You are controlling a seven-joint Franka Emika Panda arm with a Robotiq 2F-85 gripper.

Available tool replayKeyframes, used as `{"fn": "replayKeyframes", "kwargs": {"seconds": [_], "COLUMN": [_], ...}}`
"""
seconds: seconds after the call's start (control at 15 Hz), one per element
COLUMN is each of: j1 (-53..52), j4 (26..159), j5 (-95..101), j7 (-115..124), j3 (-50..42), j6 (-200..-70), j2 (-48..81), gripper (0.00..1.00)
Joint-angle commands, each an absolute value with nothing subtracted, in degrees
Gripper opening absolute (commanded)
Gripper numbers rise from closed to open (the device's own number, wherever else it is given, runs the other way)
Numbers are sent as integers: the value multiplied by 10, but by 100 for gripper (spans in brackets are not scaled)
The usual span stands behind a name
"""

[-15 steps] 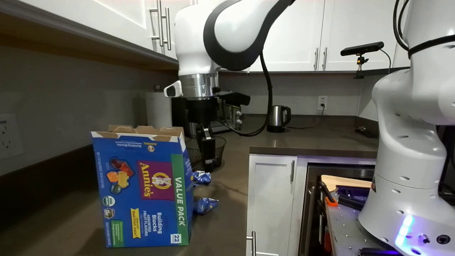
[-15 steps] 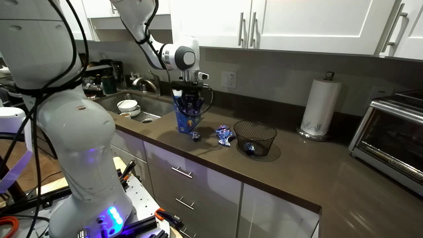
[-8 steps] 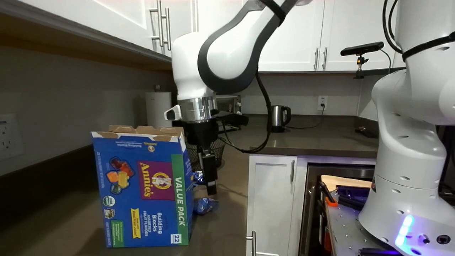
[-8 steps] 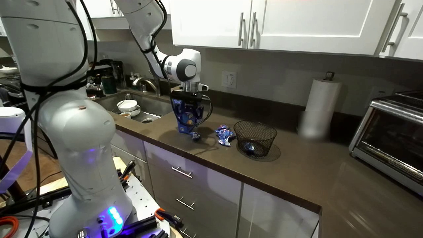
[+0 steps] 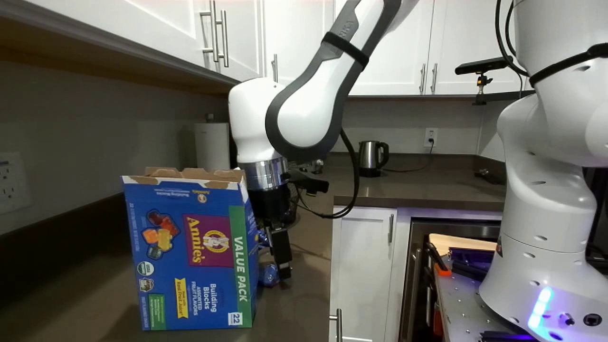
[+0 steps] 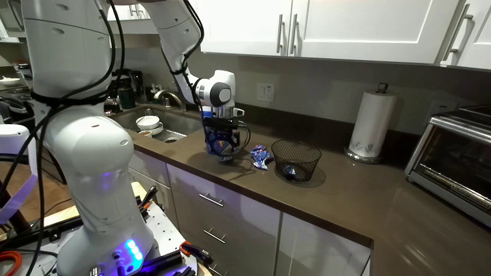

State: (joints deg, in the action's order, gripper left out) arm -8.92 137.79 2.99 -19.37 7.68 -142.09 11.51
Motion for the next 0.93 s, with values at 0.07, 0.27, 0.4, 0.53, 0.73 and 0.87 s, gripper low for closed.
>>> {"fn": "replayKeyframes", "kwargs": {"seconds": [0.07, 0.27, 0.4, 0.53, 0.73, 0.87], "j1": [-76, -73, -72, -72, -71, -68], "j4": [1360, 1353, 1350, 1349, 1348, 1347], "j5": [44, 44, 44, 44, 41, 30], "j7": [-200, -199, -199, -198, -199, -208], "j3": [81, 81, 81, 81, 83, 87], "j6": [-1436, -1435, -1434, -1434, -1430, -1417], "j2": [142, 148, 151, 152, 151, 144], "gripper": [72, 53, 39, 26, 10, 14]}}
